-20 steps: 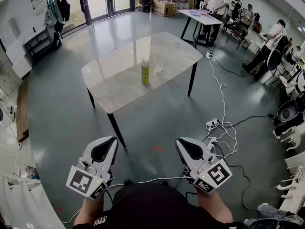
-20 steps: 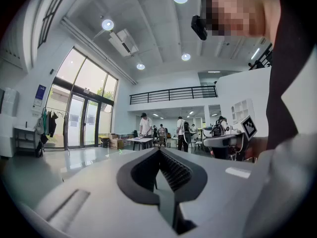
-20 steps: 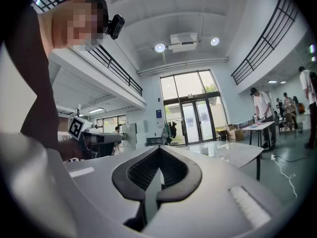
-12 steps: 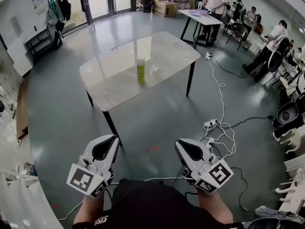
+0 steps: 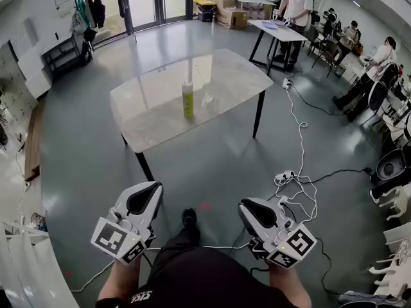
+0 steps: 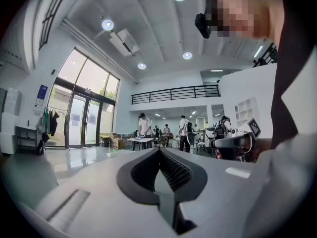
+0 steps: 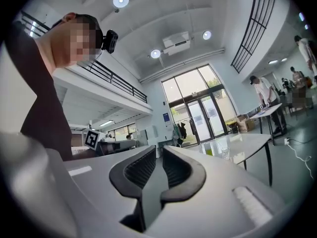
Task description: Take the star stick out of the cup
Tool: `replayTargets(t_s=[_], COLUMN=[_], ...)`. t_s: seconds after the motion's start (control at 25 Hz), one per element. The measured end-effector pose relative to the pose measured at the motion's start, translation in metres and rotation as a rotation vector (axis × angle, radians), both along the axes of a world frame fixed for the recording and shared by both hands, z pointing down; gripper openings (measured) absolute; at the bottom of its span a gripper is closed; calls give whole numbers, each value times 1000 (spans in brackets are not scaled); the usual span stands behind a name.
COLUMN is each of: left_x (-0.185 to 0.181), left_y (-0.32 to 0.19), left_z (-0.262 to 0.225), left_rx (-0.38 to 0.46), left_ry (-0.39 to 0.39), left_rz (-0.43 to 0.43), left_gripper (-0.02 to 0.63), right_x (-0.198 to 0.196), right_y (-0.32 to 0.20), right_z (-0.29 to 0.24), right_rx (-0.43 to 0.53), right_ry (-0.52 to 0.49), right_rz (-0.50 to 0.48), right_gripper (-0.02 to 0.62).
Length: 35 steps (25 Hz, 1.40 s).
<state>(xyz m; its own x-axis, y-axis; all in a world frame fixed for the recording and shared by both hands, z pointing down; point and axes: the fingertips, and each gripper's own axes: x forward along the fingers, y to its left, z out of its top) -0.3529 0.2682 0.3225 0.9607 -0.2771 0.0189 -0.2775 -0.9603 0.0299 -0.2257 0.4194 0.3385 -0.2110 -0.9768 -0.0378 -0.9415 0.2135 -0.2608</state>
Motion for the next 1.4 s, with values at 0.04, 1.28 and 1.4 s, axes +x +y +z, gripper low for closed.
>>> replayTargets(t_s=[0.04, 1.28, 1.4], left_x=[6, 221, 243], left_y=[-4, -215, -224], left_z=[1, 22, 25], left_rx=[-3, -95, -103], left_ry=[1, -49, -54], left_rz=[1, 45, 1], left_gripper=[2, 2, 2], right_x=[6, 192, 219], right_y=[-2, -243, -256], right_z=[3, 25, 28], right_rx=[-7, -147, -150], right_ry=[-3, -50, -56], right_rz=[5, -123, -171], right_gripper=[58, 115, 115])
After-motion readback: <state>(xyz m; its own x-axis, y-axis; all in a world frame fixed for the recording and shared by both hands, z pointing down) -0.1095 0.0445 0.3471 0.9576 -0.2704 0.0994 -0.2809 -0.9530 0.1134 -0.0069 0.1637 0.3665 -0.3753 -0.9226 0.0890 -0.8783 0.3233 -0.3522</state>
